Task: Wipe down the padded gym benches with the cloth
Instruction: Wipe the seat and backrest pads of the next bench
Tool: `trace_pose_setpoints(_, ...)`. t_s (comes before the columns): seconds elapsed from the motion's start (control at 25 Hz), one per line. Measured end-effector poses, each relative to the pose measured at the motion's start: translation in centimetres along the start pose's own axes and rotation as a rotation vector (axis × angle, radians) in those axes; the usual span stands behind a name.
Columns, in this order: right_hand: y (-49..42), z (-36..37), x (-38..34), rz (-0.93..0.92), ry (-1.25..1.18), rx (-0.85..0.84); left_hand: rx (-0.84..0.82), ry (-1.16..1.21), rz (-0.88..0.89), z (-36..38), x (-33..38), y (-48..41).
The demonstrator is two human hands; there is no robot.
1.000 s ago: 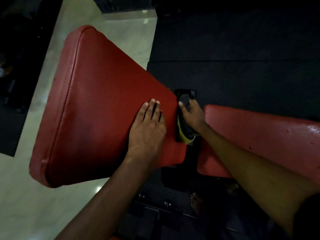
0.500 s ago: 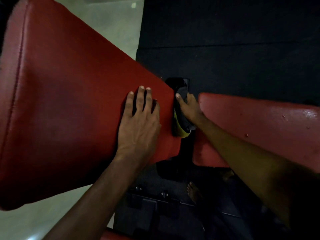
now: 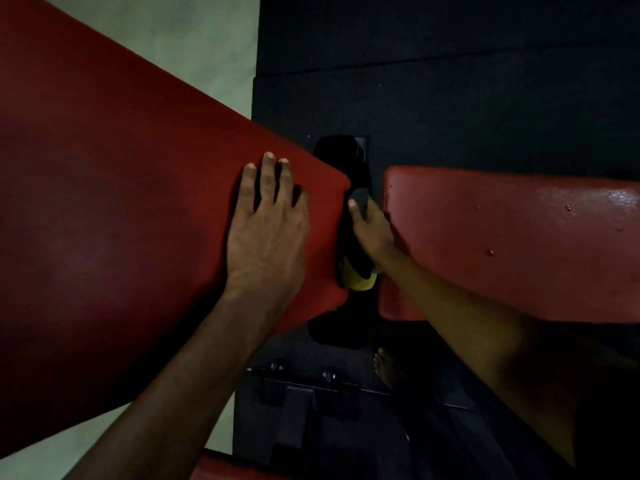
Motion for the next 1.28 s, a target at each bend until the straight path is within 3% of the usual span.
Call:
trace_pose_setpoints(0.2,-3.8,-0.9,-1.9,-0.002,-0.077,-0.009,0.031,0.012,-0.016,1.3,1.2,-1.5)
trace_pose_setpoints(0.32,-2.5,-0.1,1.6,0.181,-0.111,-0.096,-0.006,0.025,-0.011,1.9,2.2,-2.6)
trace_pose_setpoints(0.48,1.6,1.6,7.7,0.350,-0.350,-0.270,-0.087,0.009,0.009,2.4,2.5,-3.2)
trace_pose_setpoints(0.68,3.6,2.8,11.2,0.416,-0.358,-0.235,-0.113,0.001,0.062,2.8,3.1,-3.8)
trace_pose_setpoints(0.76,5.2,1.2,10.2,0.380,-0.217,-0.273,-0.111,0.005,0.087,3.1,3.2,-4.2)
trace_pose_setpoints(0.88,6.6,-3.0,8.7,0.262,0.270,-0.292,-0.102,0.069,0.137,4.4,4.8,-4.3)
trace_pose_setpoints(1.0,6.8,-9.6,7.8,0.076,0.685,-0.007,-0.106,0.251,0.185,7.3,8.9,-3.5)
trace_pose_setpoints(1.08,6.0,-13.9,8.5,-0.028,0.804,0.192,-0.087,0.437,0.201,9.8,12.4,-2.8)
trace_pose_setpoints(1.16,4.6,-16.5,9.8,-0.086,0.887,0.271,-0.039,0.698,0.149,12.5,16.0,-2.2)
trace_pose_setpoints(1.28,2.4,-17.7,12.4,-0.187,1.033,0.146,-0.131,1.171,-0.053,16.5,20.8,-1.8)
Point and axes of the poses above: each hand's wrist, its own y-axis away from the middle knuckle, its own z-axis out of the palm, x = y × z, the point moved 2 cm from there along -y, towards the middle knuckle, and after that the axes turned 14 degrees about z, right-handed, at the moved point
